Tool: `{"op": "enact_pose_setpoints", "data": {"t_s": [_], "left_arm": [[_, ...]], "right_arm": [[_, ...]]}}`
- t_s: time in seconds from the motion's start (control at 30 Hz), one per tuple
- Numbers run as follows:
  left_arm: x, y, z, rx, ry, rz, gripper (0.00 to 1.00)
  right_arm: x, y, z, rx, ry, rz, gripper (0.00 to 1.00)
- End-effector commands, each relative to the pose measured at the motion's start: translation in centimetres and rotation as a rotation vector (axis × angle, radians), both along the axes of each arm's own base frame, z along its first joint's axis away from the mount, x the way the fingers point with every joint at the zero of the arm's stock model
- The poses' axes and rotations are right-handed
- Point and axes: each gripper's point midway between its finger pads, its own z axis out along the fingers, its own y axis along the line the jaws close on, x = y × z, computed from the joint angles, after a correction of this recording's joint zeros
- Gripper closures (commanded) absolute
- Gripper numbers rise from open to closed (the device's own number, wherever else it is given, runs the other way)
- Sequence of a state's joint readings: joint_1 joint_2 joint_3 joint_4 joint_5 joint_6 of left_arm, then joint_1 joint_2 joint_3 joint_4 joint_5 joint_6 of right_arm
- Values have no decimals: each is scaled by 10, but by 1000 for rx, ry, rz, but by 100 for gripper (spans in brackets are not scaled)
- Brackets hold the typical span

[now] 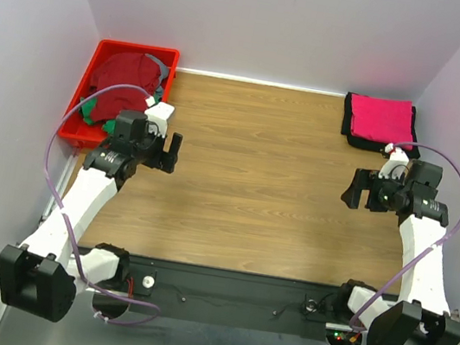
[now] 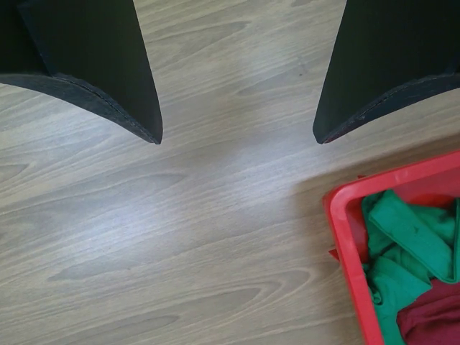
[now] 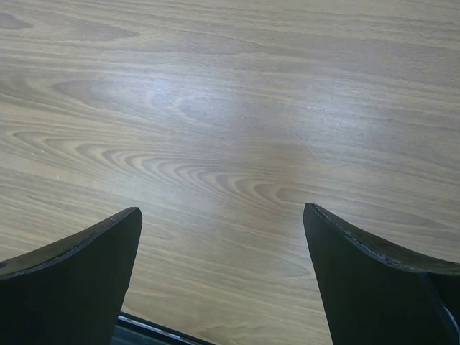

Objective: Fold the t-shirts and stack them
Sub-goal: Grab the tshirt from the pile

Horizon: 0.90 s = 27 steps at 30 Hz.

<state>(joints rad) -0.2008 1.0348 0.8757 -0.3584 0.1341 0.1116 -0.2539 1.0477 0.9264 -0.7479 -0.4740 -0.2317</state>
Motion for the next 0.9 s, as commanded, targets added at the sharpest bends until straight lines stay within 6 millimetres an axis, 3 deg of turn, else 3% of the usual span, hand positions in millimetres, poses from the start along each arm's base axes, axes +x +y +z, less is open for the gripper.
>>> {"op": "enact_pose_setpoints", "data": {"t_s": [0.0, 0.07, 0.1, 0.17, 0.2, 0.23, 0.3, 0.47, 0.5, 0.67, 0.77, 0.87], "left_arm": [[14, -4, 40, -5, -60, -25, 1], [23, -9, 57, -8, -75, -46, 1], [33, -14, 77, -17, -93, -66, 1], [49, -18, 90, -8, -97, -96, 1], [58, -19, 119, -15, -149, -95, 1], [65, -19, 128, -16, -158, -98, 1], [88, -9, 155, -4, -188, -76, 1], [138, 34, 185, -12, -206, 8, 2], [153, 56, 185, -4, -203, 53, 4], [189, 114, 160, 21, -153, 148, 9], [211, 144, 130, 34, -98, 194, 12], [231, 158, 96, 50, -35, 211, 14]], "right_arm": [[7, -4, 6, -8, -31, -20, 0], [8, -4, 6, -5, -27, -22, 0], [8, -5, 5, -3, -24, -26, 0], [9, -5, 5, 1, -23, -28, 0], [10, -5, 5, 0, -22, -27, 0], [10, -6, 5, -1, -22, -28, 0], [11, -7, 4, 2, -13, -30, 0], [15, -6, 1, 9, 1, -23, 0], [15, -6, -1, 10, 4, -20, 0], [20, -7, -13, 23, 36, -19, 0], [24, -7, -18, 31, 45, -16, 0], [27, -7, -24, 40, 61, -16, 0]]}}
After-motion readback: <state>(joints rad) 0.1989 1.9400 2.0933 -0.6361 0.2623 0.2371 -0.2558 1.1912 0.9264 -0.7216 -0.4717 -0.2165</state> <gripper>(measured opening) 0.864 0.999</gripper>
